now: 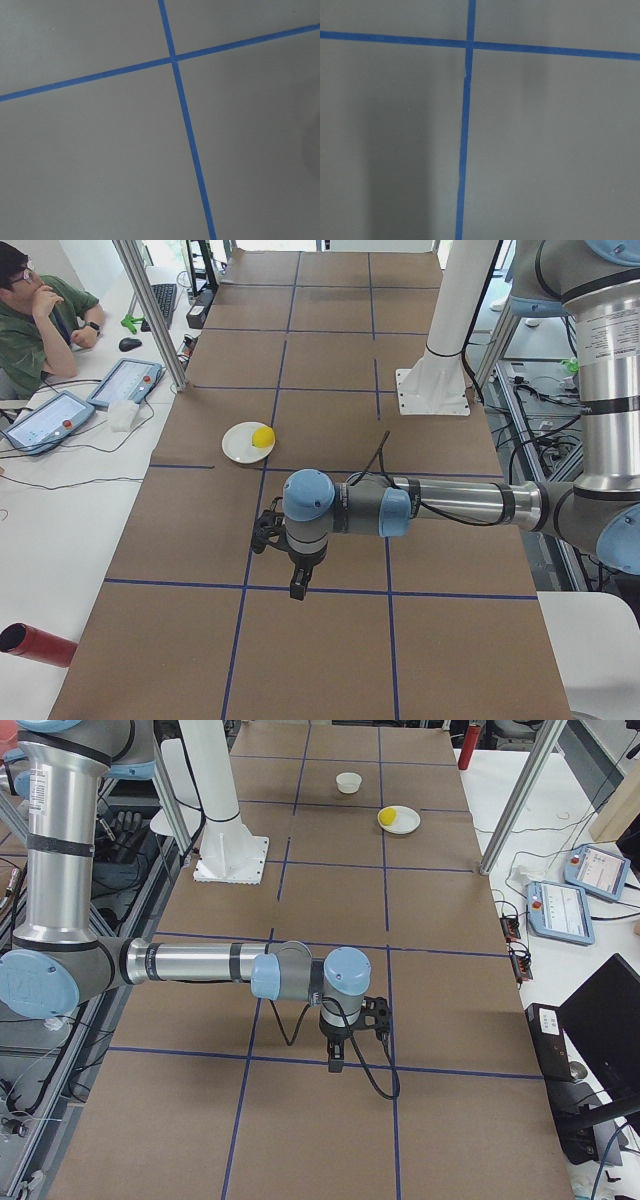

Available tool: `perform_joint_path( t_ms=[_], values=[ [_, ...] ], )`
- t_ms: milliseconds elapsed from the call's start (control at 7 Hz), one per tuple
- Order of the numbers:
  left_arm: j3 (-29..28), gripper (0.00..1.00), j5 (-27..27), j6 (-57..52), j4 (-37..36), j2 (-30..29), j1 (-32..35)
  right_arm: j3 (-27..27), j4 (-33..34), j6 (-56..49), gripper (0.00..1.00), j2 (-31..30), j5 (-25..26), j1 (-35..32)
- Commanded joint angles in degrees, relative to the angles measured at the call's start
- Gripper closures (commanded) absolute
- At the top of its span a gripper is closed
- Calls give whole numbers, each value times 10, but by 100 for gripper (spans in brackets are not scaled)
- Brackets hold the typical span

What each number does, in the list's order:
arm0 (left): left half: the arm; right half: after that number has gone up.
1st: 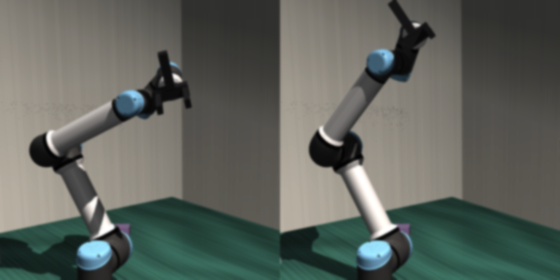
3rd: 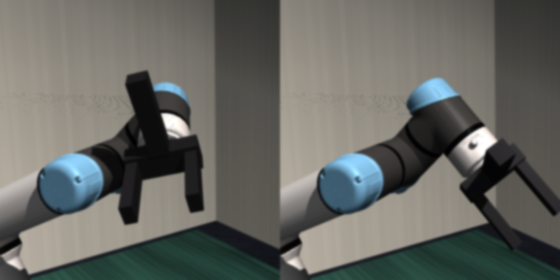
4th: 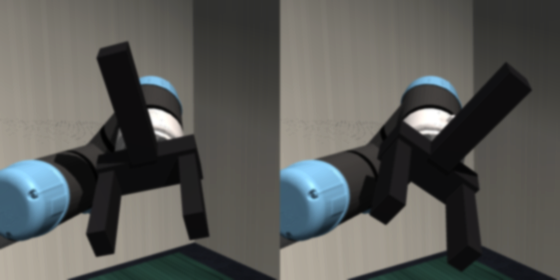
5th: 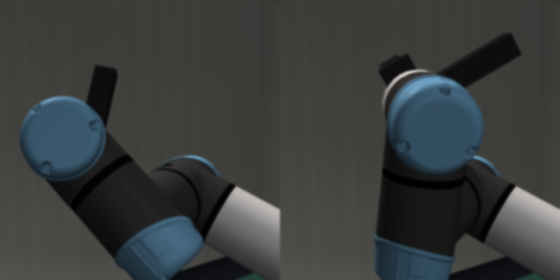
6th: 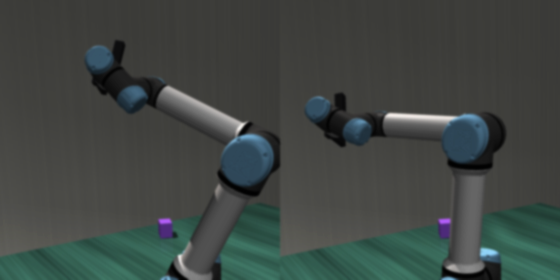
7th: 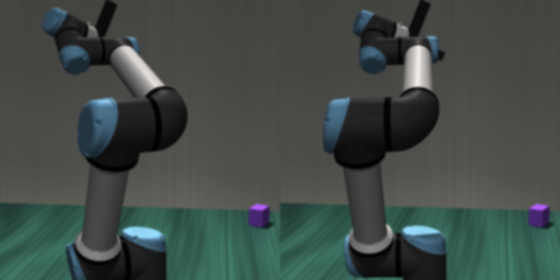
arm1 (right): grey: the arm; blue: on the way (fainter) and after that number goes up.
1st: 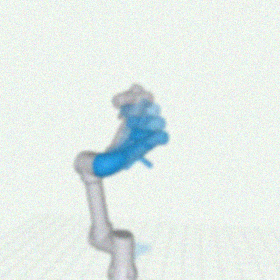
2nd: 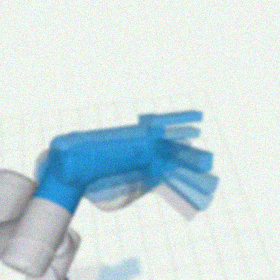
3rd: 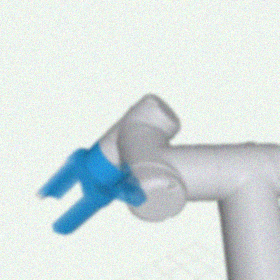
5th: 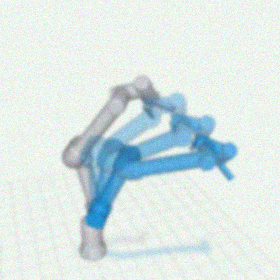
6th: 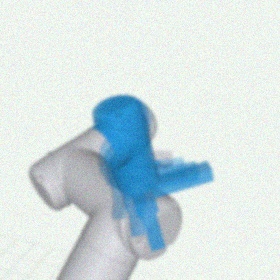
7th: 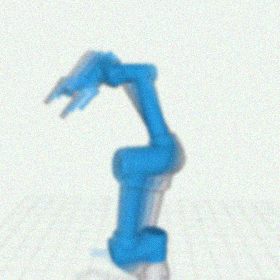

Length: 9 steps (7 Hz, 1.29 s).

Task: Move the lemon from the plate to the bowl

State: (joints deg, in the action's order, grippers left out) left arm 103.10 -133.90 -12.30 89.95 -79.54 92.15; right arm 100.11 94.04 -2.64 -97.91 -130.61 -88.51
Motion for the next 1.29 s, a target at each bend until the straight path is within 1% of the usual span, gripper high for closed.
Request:
perform_joint_path(
  t_ms=[0, 286, 429, 571, 714, 857, 1000, 1143],
  values=[
    [0, 0, 3, 0, 0, 3, 0, 0, 0, 0, 0, 0, 0, 0],
    [0, 0, 0, 1, 1, 4, 1, 0, 0, 0, 0, 0, 0, 0],
    [2, 0, -1, 2, 20, -3, 0, -1, 0, 0, 0, 0, 0, 0],
    [3, 0, -1, 6, 65, -3, 0, 0, 0, 0, 0, 0, 0, 0],
    [4, 0, 0, 7, 66, -5, -1, 0, 0, 0, 0, 0, 0, 0],
    [4, 0, 1, 22, 60, -45, -5, 0, 0, 0, 0, 0, 0, 0],
    [3, 0, 5, 75, 61, -81, -24, 0, 0, 0, 0, 0, 0, 0],
    [-3, 0, 6, 149, 60, -126, -63, 0, 0, 0, 0, 0, 0, 0]
  ],
)
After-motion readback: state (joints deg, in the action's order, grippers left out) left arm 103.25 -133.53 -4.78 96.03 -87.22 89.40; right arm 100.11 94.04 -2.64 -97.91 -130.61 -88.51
